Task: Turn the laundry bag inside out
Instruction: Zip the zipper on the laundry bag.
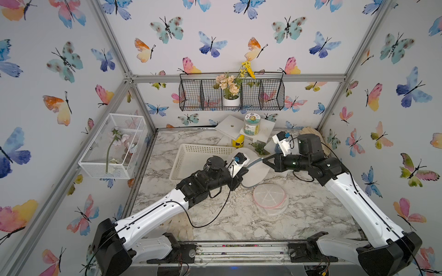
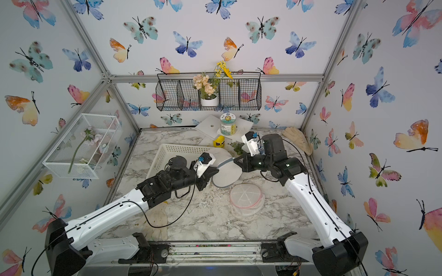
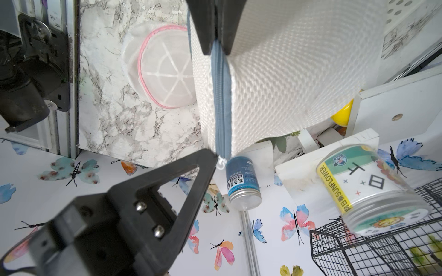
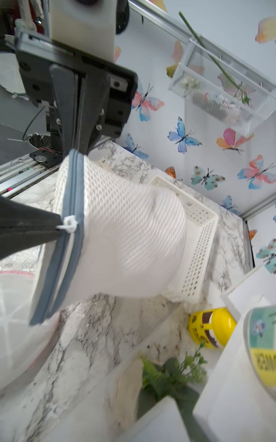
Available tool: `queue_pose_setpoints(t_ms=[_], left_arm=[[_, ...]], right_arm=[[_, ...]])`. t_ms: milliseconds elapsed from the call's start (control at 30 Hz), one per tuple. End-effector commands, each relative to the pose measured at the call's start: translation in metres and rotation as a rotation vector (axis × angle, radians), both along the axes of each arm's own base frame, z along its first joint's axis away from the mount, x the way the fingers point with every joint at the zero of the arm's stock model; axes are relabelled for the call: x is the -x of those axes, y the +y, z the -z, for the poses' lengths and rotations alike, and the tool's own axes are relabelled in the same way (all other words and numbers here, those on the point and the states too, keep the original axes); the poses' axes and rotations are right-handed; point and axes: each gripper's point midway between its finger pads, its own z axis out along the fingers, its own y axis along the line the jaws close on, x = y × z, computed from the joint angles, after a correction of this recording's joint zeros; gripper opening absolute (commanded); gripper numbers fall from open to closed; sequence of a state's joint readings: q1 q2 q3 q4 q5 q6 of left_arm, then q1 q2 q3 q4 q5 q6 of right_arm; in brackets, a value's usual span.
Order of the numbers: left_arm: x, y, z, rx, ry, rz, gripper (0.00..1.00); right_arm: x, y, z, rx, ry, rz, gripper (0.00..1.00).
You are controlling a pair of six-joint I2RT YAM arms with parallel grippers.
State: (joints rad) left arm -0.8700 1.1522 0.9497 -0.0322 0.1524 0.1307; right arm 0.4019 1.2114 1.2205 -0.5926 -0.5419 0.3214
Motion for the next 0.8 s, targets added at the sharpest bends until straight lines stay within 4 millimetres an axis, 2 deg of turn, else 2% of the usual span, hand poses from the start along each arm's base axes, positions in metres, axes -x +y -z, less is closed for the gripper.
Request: queue_pose_setpoints(t_ms=[0,100,167,333,433,500,600,767], left_arm=[[-0.002,0.019,-0.035,0.161,-0.041,-0.097,0.00],[0.000,0.029,-0.044,0.289,-0.023,-0.138,0.00],[0.004,0.028,-0.041,0.335,0.010,-0.127,0.00],[0.000,0.022,-0.006,0.217,0.083,-0.134,0.41],[-0.001,0.021,0.010,0.118,0.078,-0.138,0.58],[0.000,0.019,0.014,0.071,0.062,-0.127,0.65],[0.012,0.005,0.011,0.027,0.019,-0.022,0.71],[0.027,-0.021,0.014,-0.034,0.005,0.106,0.74]], right_arm=[[-0.008,-0.020,0.027,0.052,0.070,0.120,0.02],[-0.003,-0.014,0.034,0.025,0.104,0.085,0.02],[-0.002,-0.006,0.029,-0.014,0.102,0.047,0.02],[0.004,0.003,0.019,-0.035,0.084,-0.030,0.02],[0.011,0.003,0.022,-0.014,0.070,-0.067,0.02],[0.017,0.003,0.024,0.000,0.064,-0.096,0.02],[0.027,0.007,0.030,0.017,0.070,-0.145,0.02],[0.047,0.019,0.034,0.005,0.076,-0.232,0.02]])
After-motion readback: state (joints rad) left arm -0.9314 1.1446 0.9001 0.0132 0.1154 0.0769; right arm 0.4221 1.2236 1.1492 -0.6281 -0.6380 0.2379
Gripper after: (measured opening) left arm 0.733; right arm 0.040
